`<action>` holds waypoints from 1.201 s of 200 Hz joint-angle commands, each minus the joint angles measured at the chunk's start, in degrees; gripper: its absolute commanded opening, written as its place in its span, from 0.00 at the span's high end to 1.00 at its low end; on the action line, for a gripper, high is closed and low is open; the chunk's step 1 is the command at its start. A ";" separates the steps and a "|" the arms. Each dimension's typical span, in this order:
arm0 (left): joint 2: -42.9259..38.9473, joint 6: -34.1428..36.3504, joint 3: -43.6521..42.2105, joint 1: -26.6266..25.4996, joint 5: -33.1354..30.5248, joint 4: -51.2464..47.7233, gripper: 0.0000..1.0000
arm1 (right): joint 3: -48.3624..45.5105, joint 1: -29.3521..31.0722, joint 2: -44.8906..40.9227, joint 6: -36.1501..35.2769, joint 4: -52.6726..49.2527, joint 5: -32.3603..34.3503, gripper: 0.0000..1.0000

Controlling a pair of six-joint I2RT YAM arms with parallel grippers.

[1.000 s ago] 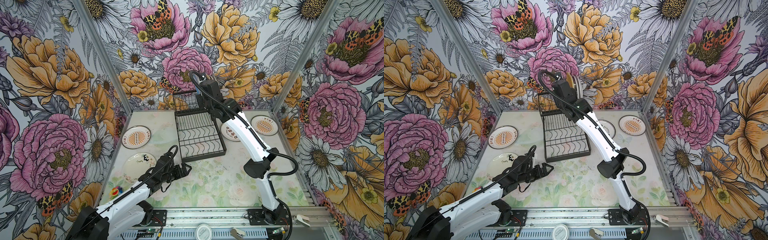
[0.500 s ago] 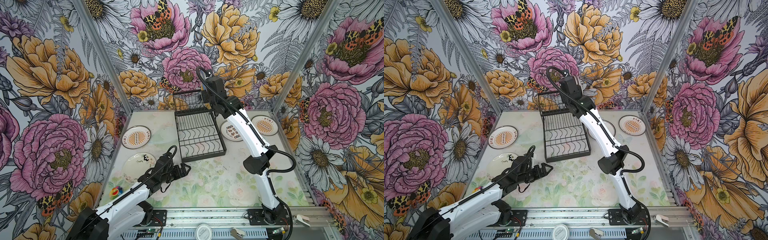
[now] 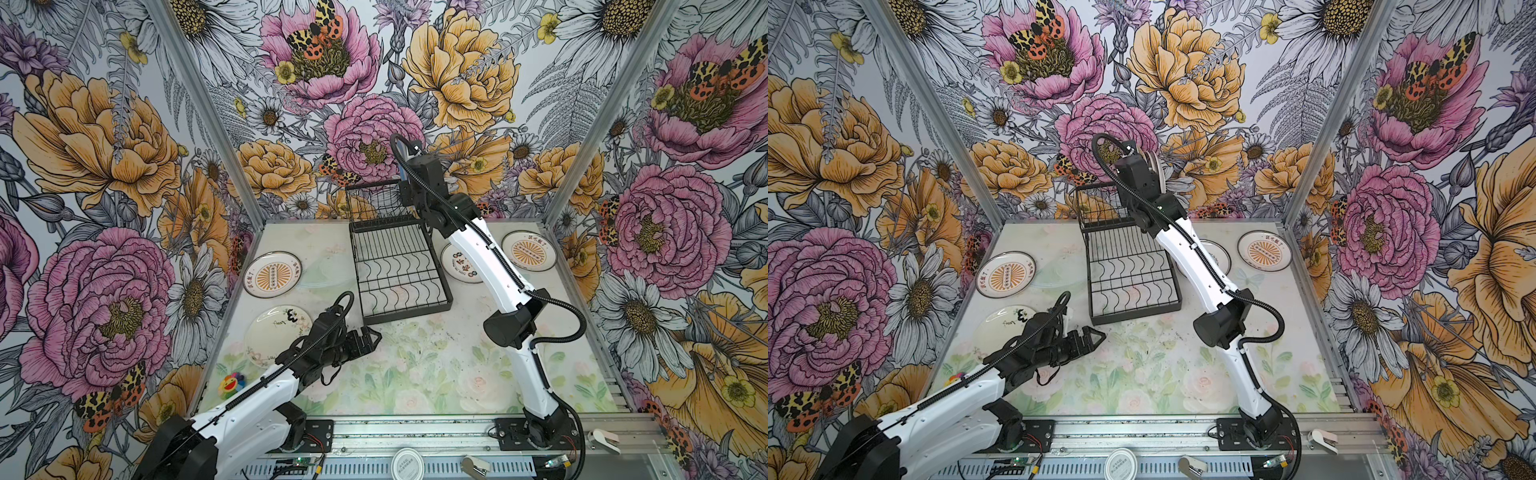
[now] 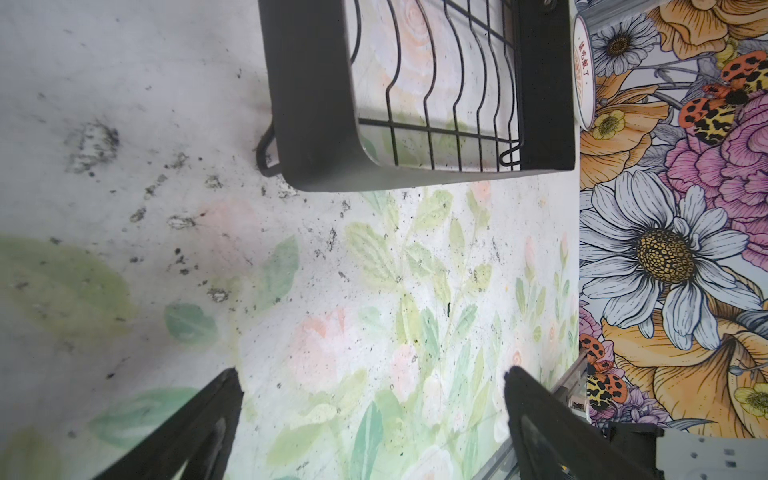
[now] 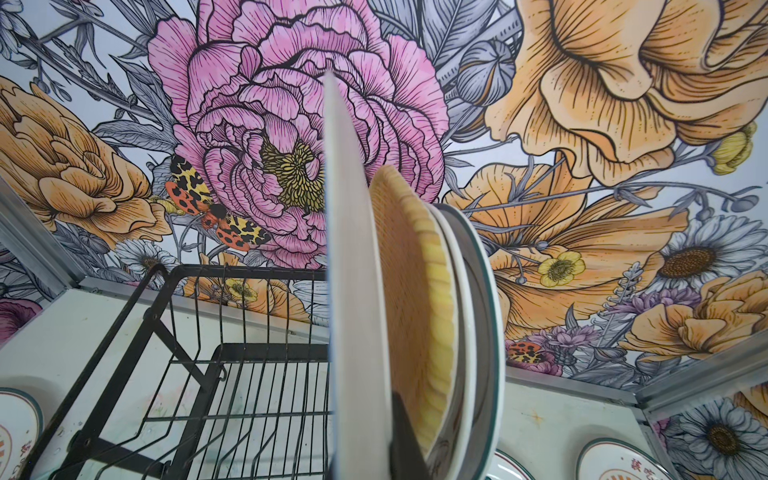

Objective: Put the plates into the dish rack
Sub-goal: 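Carry the upright striped plate over the rack and lower it into a slot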

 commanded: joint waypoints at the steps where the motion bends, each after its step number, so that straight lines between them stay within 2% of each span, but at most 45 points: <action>1: -0.78 -0.65 -0.48 0.47 -1.36 -0.42 0.01 | 1.92 -0.31 1.89 1.68 2.97 -0.80 1.00; 164: -0.40 -1.16 -1.18 0.64 -1.43 -0.06 0.01 | 0.73 -1.33 3.32 4.22 3.72 1.93 1.00; 240: -1.35 -1.25 -1.41 0.72 -1.49 -0.67 0.01 | -1.44 -1.72 3.93 5.62 3.66 0.71 1.00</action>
